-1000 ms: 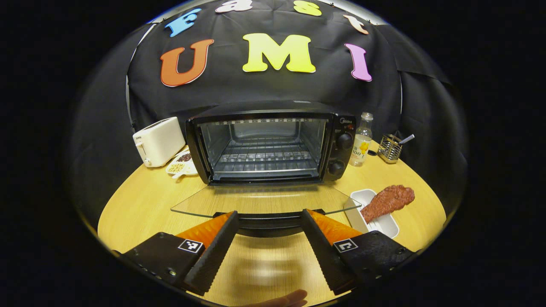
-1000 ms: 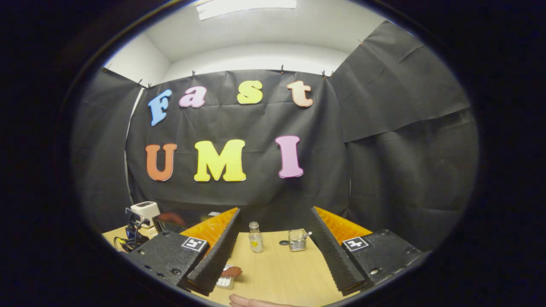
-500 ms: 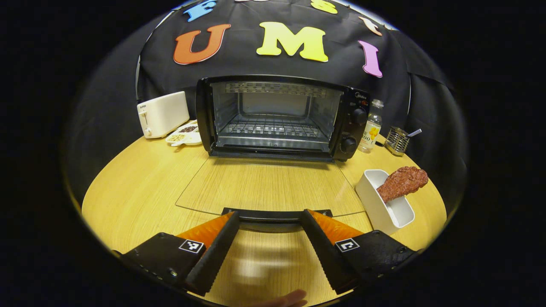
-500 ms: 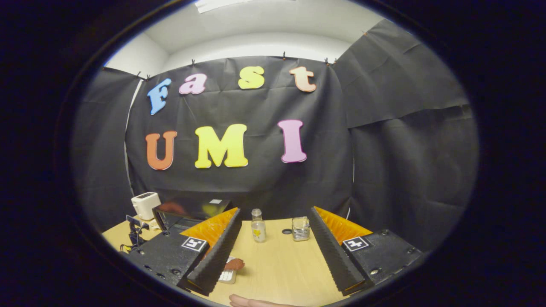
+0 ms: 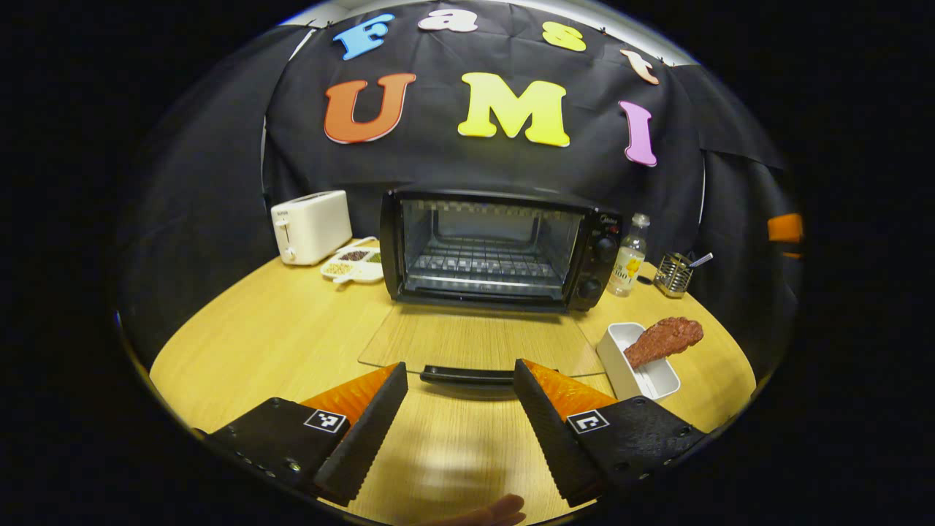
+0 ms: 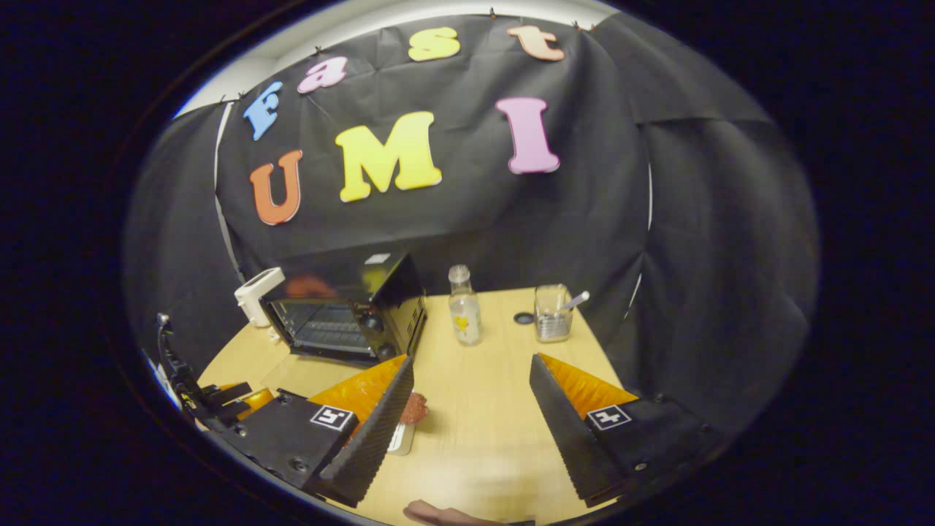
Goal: Open the electric oven with the left hand, put the food in, and close the electric oven.
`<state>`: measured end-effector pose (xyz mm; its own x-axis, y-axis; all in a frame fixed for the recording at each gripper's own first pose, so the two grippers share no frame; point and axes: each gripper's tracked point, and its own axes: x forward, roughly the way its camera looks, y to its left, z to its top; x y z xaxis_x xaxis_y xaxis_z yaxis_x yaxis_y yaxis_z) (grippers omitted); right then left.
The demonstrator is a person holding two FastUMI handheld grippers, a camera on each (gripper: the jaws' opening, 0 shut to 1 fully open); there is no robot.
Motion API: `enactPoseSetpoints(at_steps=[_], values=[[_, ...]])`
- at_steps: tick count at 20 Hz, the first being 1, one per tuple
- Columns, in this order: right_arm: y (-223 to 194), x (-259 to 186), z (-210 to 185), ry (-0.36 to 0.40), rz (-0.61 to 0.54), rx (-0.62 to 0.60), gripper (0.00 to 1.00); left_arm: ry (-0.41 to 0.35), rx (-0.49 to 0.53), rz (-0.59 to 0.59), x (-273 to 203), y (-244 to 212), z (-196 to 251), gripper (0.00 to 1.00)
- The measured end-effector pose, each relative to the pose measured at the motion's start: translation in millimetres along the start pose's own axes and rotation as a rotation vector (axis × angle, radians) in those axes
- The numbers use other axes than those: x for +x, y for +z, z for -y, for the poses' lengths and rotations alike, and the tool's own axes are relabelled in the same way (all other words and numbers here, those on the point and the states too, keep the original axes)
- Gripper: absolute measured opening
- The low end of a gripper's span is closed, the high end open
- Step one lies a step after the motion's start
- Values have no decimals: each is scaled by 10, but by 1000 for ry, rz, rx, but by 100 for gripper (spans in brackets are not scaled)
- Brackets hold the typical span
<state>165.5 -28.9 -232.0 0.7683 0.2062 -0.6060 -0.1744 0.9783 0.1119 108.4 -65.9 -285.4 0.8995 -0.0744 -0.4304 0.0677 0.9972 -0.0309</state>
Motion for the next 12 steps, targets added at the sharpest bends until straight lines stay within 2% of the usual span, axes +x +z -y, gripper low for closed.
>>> enactPoseSetpoints(at_steps=[3,4,5,6,9,12], values=[[-313,427,30,46,-153,59,100,2,-3,96,-201,328,-7,94],[-396,525,14,70,-191,72,94,-6,-9,128,-282,439,1,94],[-478,600,-23,114,-221,90,98,-12,-9,167,-353,564,7,94],[-559,675,-82,160,-262,105,98,-22,4,213,-422,703,23,94],[-782,871,-234,260,-362,153,97,-22,37,331,-655,1030,20,93],[-908,1030,-416,340,-445,210,92,-24,54,389,-837,1155,62,93]])
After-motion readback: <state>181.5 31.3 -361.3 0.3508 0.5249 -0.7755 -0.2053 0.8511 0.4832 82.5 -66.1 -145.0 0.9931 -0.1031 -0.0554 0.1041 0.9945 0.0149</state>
